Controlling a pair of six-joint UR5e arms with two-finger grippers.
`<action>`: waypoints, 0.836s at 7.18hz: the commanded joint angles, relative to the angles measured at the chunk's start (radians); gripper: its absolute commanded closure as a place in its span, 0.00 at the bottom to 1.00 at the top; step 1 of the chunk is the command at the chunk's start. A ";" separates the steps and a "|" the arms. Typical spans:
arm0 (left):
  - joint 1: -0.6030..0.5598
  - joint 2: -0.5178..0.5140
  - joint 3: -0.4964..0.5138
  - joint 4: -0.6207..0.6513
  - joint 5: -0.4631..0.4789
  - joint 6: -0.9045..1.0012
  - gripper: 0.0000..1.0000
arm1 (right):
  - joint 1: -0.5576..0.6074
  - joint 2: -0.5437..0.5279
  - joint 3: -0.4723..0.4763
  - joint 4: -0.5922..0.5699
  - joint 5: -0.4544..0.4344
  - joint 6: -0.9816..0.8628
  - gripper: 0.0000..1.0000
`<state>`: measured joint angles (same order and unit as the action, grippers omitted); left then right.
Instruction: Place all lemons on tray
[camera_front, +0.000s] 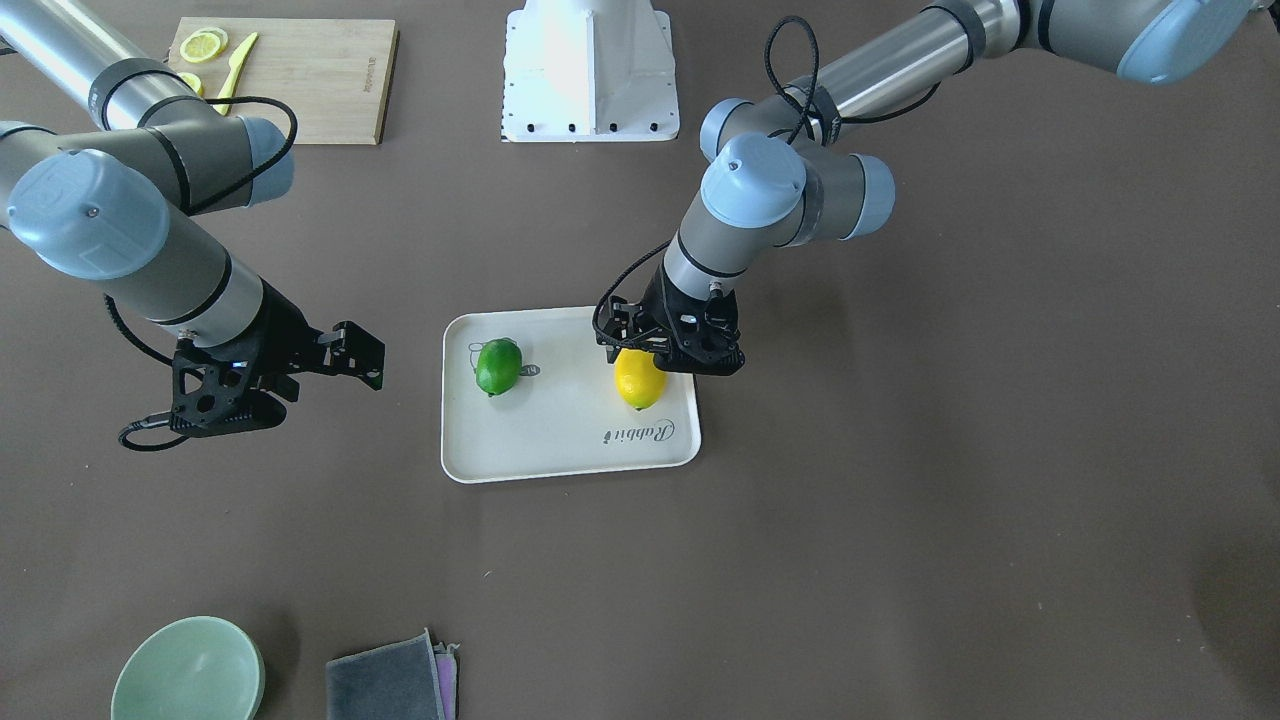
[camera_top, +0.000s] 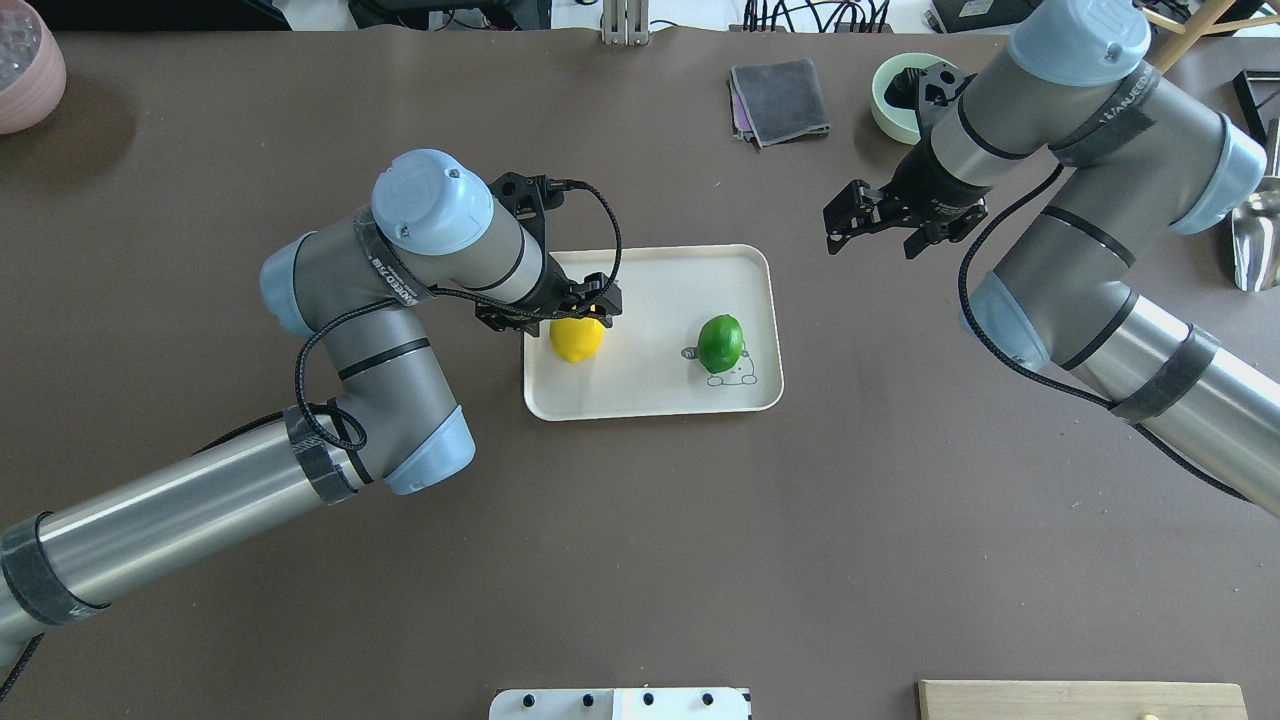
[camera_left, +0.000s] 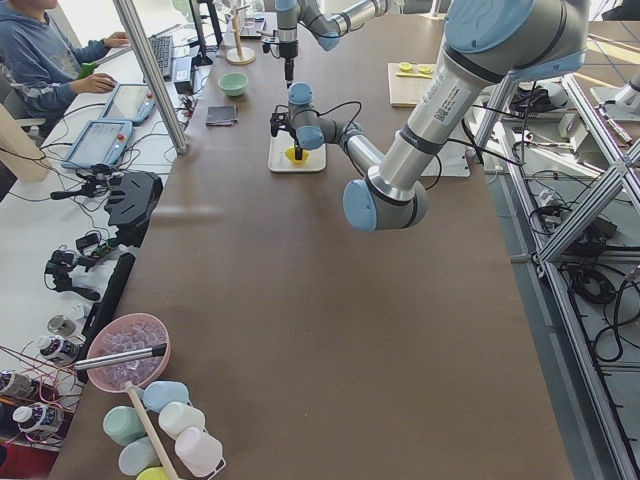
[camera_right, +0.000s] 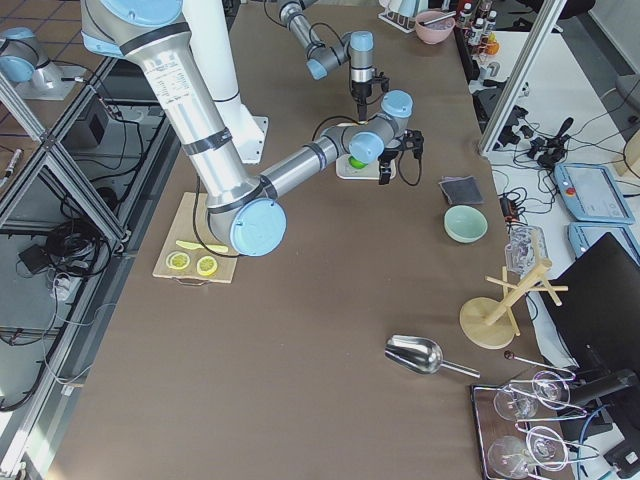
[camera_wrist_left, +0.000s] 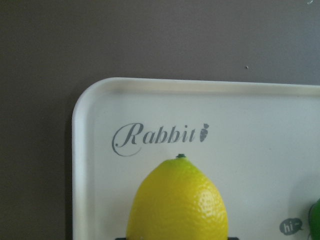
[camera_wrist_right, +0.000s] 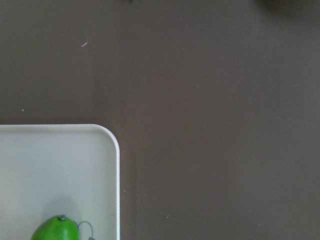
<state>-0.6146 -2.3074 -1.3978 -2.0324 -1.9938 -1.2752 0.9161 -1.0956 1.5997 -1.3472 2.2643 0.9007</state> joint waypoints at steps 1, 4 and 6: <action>-0.060 0.085 -0.082 0.036 -0.038 0.054 0.02 | 0.055 -0.056 0.002 -0.001 0.011 -0.098 0.00; -0.318 0.363 -0.343 0.326 -0.169 0.615 0.02 | 0.174 -0.168 -0.007 -0.003 0.023 -0.313 0.00; -0.506 0.538 -0.354 0.328 -0.237 0.912 0.02 | 0.281 -0.277 -0.010 -0.003 0.038 -0.490 0.00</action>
<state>-1.0088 -1.8744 -1.7366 -1.7177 -2.1981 -0.5465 1.1345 -1.3062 1.5902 -1.3499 2.2961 0.5143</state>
